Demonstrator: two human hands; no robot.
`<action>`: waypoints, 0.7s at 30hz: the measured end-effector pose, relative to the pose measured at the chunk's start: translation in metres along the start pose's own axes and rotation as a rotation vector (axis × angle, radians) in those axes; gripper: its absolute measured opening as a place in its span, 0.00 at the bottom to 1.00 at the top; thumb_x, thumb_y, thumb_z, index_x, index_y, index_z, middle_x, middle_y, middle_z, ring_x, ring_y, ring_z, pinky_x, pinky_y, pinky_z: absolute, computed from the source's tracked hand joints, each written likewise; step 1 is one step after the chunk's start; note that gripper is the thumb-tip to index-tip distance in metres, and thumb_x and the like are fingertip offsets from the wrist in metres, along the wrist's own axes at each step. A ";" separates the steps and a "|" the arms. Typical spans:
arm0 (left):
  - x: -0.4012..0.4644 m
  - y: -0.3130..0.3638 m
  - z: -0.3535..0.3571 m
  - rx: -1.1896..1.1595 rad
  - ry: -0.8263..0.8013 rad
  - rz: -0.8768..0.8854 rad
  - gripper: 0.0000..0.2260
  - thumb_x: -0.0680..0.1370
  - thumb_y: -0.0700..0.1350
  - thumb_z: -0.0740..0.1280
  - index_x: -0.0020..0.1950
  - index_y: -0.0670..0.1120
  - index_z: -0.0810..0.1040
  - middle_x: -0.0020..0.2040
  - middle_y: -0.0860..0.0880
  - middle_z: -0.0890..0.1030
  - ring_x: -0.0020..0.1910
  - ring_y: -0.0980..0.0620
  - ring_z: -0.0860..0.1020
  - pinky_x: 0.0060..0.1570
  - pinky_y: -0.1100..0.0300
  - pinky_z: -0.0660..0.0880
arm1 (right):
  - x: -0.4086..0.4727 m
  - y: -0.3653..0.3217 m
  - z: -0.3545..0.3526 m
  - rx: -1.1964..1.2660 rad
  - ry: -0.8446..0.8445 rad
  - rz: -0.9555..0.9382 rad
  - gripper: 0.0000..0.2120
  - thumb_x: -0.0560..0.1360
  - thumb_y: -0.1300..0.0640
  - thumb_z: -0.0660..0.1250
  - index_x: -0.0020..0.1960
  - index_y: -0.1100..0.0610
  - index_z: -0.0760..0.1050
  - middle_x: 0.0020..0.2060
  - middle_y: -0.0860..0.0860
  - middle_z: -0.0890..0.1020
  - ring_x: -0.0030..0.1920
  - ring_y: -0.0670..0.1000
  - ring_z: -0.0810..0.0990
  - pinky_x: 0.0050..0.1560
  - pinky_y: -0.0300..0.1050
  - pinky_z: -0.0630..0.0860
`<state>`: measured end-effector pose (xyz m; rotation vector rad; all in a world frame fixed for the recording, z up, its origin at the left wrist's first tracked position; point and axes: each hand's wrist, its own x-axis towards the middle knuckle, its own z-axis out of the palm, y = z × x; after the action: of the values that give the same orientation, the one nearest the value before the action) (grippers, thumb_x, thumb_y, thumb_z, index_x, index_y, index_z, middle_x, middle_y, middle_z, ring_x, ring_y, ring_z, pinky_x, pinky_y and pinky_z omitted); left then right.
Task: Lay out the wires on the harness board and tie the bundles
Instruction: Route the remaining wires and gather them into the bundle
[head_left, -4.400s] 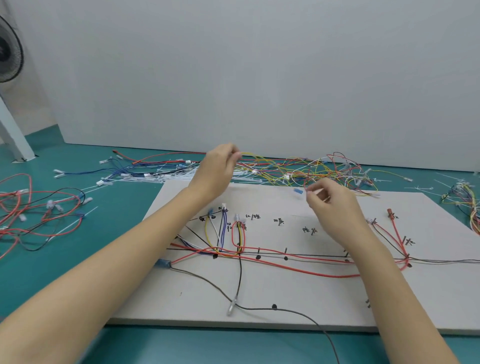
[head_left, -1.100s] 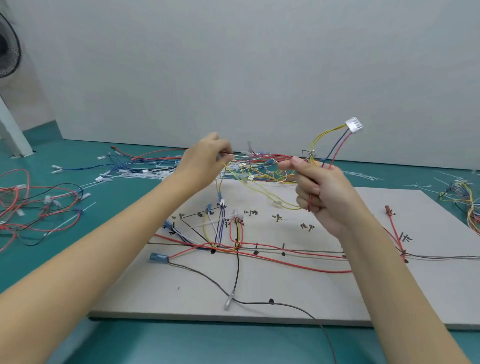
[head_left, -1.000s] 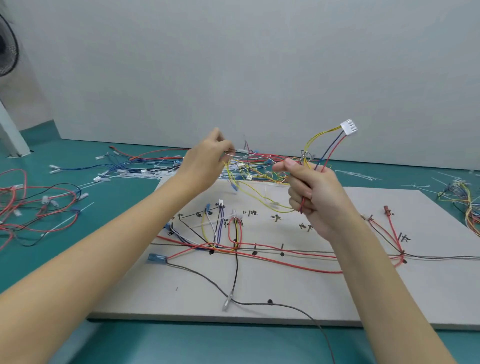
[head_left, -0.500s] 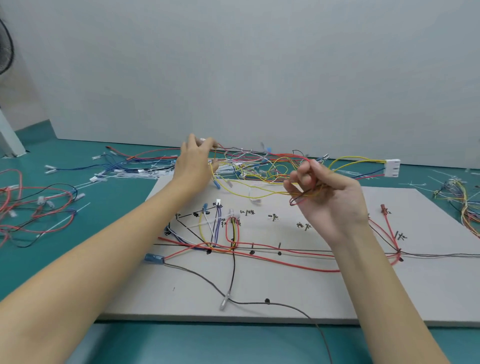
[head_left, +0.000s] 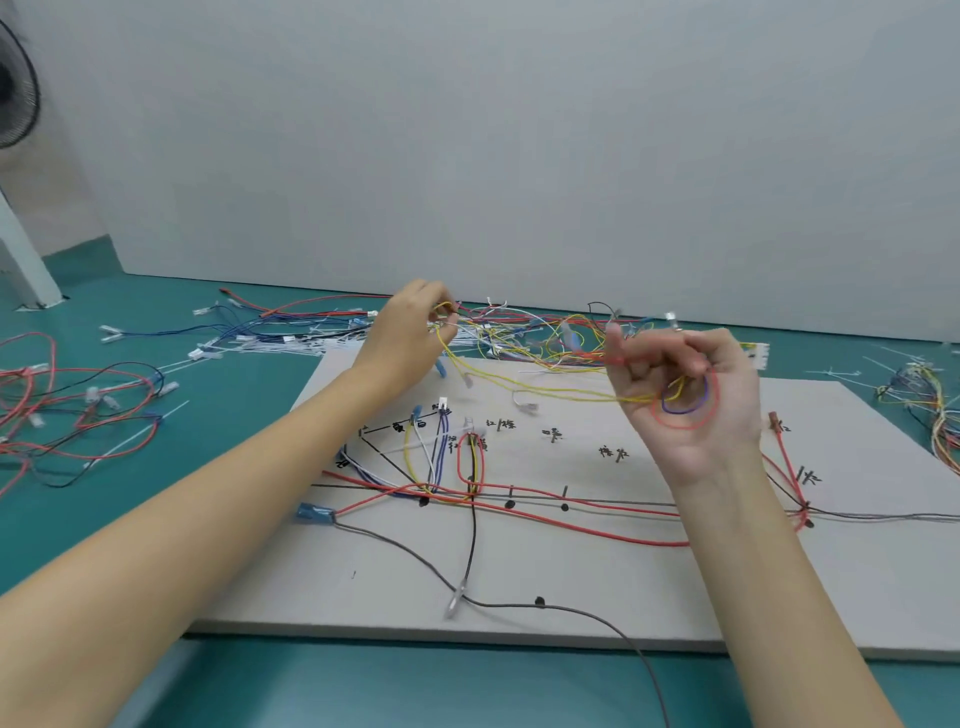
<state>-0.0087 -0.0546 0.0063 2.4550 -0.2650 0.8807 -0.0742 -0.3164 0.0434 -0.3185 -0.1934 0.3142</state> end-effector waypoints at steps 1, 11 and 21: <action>-0.001 0.004 0.001 -0.069 0.011 -0.011 0.02 0.77 0.37 0.66 0.48 0.41 0.78 0.46 0.44 0.79 0.47 0.45 0.78 0.48 0.53 0.73 | 0.002 0.002 0.001 -0.031 0.059 0.048 0.12 0.69 0.64 0.57 0.29 0.55 0.59 0.23 0.49 0.68 0.21 0.46 0.70 0.30 0.40 0.77; -0.015 0.048 0.001 -0.381 0.001 0.014 0.05 0.72 0.32 0.71 0.46 0.39 0.84 0.43 0.46 0.80 0.41 0.50 0.81 0.44 0.62 0.77 | 0.004 0.041 -0.002 -1.250 0.149 0.170 0.20 0.69 0.55 0.76 0.59 0.54 0.75 0.45 0.48 0.83 0.18 0.44 0.60 0.18 0.36 0.64; -0.018 0.075 0.002 -0.519 -0.139 -0.095 0.11 0.74 0.34 0.68 0.54 0.45 0.81 0.30 0.58 0.74 0.29 0.52 0.66 0.29 0.64 0.66 | 0.002 0.067 0.006 -1.284 0.018 0.198 0.11 0.69 0.44 0.74 0.35 0.49 0.79 0.42 0.53 0.84 0.18 0.44 0.62 0.19 0.37 0.63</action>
<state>-0.0471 -0.1186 0.0240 2.0238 -0.3705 0.5191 -0.0920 -0.2538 0.0268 -1.6170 -0.3310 0.3492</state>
